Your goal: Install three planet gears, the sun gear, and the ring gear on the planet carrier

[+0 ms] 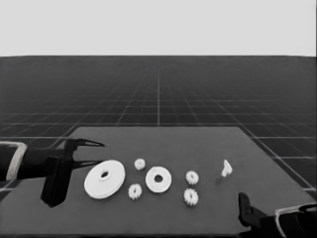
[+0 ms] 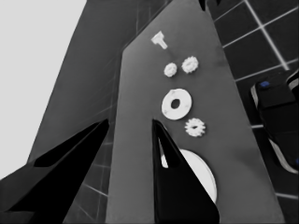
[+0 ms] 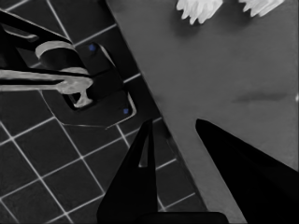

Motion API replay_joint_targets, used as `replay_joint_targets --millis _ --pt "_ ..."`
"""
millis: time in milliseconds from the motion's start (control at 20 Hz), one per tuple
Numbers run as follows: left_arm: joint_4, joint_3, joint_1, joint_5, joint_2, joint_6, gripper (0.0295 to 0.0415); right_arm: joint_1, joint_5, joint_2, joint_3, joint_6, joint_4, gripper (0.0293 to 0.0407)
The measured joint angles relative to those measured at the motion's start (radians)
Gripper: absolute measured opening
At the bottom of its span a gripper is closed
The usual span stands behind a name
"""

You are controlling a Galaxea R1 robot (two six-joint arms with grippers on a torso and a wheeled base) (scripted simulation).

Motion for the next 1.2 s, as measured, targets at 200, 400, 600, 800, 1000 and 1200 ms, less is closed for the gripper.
replay_joint_targets --millis 200,400,600,800,1000,1200 --pt "-0.015 0.015 0.020 0.011 -0.001 -0.001 0.0347 -0.015 0.004 0.003 0.008 -0.001 0.016 0.0368" --pt "0.059 -0.922 0.303 0.865 0.963 -1.388 0.0396 -0.007 0.000 0.000 -0.002 0.000 0.002 0.0384" --pt "-0.158 -1.387 0.315 0.815 1.123 -1.384 0.0385 -0.006 0.000 0.000 -0.003 0.000 0.001 0.0385" --pt "-0.093 -1.566 0.432 0.744 1.189 -1.316 0.0385 -0.006 0.000 0.000 -0.003 0.000 0.000 0.0385" --pt "-0.065 -1.661 0.485 0.700 1.226 -1.270 0.0385 -0.006 0.000 0.000 -0.003 0.000 0.000 0.0385" --pt "-0.064 -1.673 0.488 0.697 1.231 -1.264 0.0386 -0.006 0.000 0.000 -0.003 0.000 0.000 0.0385"
